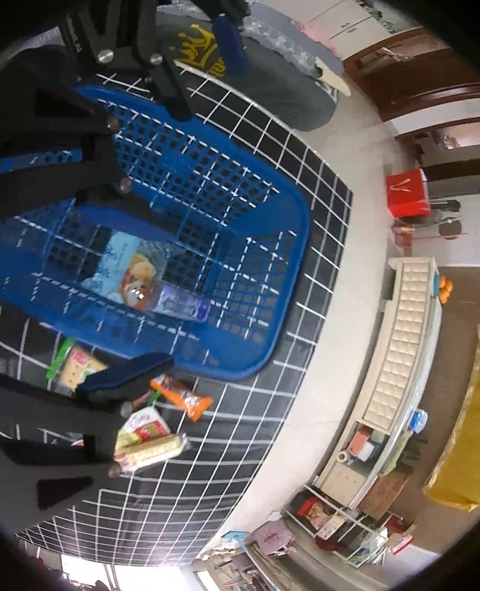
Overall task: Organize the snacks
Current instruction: 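Open both tools to drop the bread bag and gum pack into the basket, then move both tools back over the snack pile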
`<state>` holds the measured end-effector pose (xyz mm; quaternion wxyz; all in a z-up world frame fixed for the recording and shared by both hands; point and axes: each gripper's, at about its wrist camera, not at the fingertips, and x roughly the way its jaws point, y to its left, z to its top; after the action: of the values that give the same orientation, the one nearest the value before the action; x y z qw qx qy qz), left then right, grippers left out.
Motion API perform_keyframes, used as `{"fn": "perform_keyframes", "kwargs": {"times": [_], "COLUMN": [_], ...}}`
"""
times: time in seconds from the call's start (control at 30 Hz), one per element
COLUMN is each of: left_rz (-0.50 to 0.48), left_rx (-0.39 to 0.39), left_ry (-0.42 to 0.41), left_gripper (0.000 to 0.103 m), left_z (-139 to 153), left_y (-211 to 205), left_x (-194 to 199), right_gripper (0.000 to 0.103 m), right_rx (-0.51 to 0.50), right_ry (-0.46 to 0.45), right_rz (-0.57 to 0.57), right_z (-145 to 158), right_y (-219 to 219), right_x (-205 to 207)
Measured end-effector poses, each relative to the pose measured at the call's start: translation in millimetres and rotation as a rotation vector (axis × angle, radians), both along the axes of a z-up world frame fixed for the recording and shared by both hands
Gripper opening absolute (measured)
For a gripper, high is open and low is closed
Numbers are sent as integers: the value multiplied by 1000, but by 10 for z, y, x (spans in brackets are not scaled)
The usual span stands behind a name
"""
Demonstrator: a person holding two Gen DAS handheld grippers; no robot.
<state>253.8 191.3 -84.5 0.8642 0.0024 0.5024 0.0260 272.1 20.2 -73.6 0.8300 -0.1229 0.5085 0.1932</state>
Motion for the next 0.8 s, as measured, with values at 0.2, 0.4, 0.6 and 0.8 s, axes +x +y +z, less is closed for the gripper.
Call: {"fn": "perform_keyframes", "kwargs": {"times": [0.2, 0.4, 0.6, 0.8], "left_rz": [-23, -42, -91, -145], "left_rx": [-3, -32, -12, 15], "left_ry": [-24, -68, -87, -81], "left_gripper": [68, 68, 68, 68], "left_z": [209, 459, 576, 588], "left_y": [-284, -669, -1152, -1643], "left_x": [-214, -389, -491, -538], "right_gripper": [67, 67, 68, 70], "right_rx": [31, 67, 105, 131], "right_ry": [-33, -44, -60, -52], "right_rz": [-40, -86, -143, -187], "right_z": [272, 443, 541, 505], "right_y": [-400, -873, -1350, -1831], "right_x": [-250, -449, -585, -695]}}
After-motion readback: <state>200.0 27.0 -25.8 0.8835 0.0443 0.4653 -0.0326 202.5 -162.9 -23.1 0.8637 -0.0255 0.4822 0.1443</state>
